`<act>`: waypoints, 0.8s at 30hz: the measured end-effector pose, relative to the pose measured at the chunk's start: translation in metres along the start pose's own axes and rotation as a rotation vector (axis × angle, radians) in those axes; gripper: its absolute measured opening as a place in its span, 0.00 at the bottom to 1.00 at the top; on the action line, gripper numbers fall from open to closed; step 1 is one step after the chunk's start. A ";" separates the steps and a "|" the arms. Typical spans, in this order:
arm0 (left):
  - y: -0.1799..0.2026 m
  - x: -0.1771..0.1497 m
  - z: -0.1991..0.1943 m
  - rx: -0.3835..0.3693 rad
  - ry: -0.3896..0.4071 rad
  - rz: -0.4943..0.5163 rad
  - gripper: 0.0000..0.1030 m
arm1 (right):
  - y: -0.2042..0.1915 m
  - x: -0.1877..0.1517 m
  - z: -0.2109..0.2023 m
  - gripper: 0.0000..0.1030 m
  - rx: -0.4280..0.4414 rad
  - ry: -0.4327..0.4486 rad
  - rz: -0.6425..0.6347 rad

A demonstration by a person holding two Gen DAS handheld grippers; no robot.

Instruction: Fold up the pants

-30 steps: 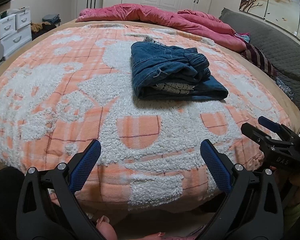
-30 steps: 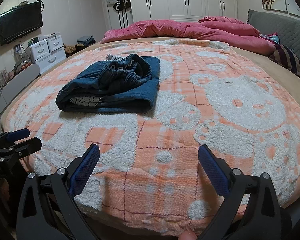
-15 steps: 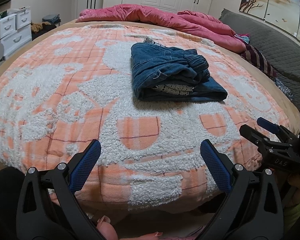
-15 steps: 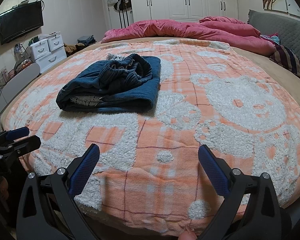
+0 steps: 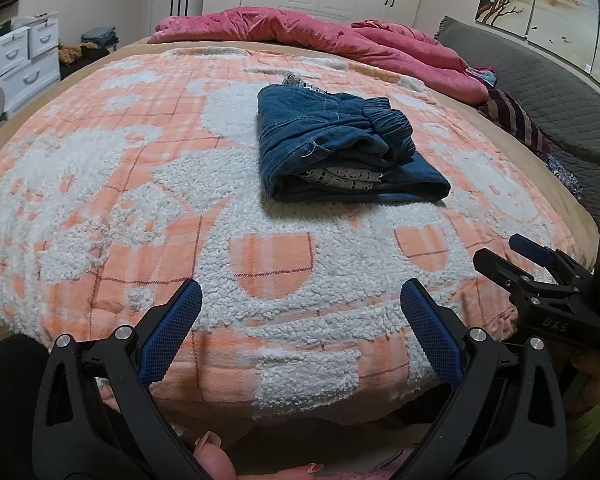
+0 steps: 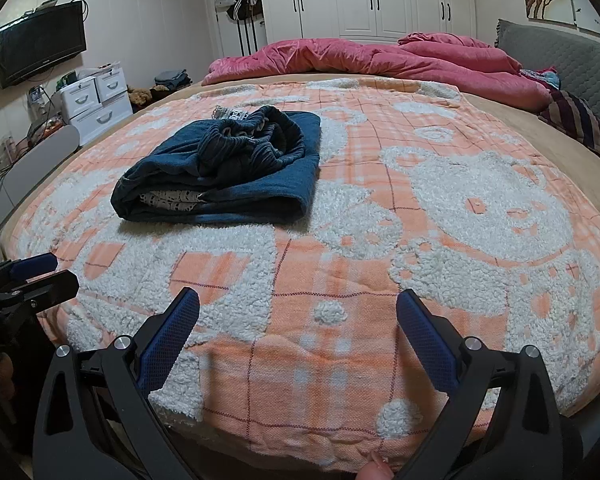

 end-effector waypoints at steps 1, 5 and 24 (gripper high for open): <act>0.000 0.000 0.000 -0.002 0.000 0.001 0.91 | 0.000 0.000 0.000 0.96 0.000 0.000 -0.001; 0.003 0.000 0.002 0.000 -0.011 0.015 0.91 | 0.000 0.000 0.000 0.96 0.000 0.000 0.001; -0.003 0.027 -0.001 -0.033 0.013 -0.029 0.91 | 0.031 0.014 0.013 0.96 -0.031 -0.029 0.066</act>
Point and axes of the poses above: each gripper's, at about its wrist camera, not at the fingertips, and z roughly the way its jaws point, y to its right, x to its top, the point moved 9 cm from there along z, roughly the way its jaws point, and after that the axes turned 12 degrees about -x, right-handed, at the moved point
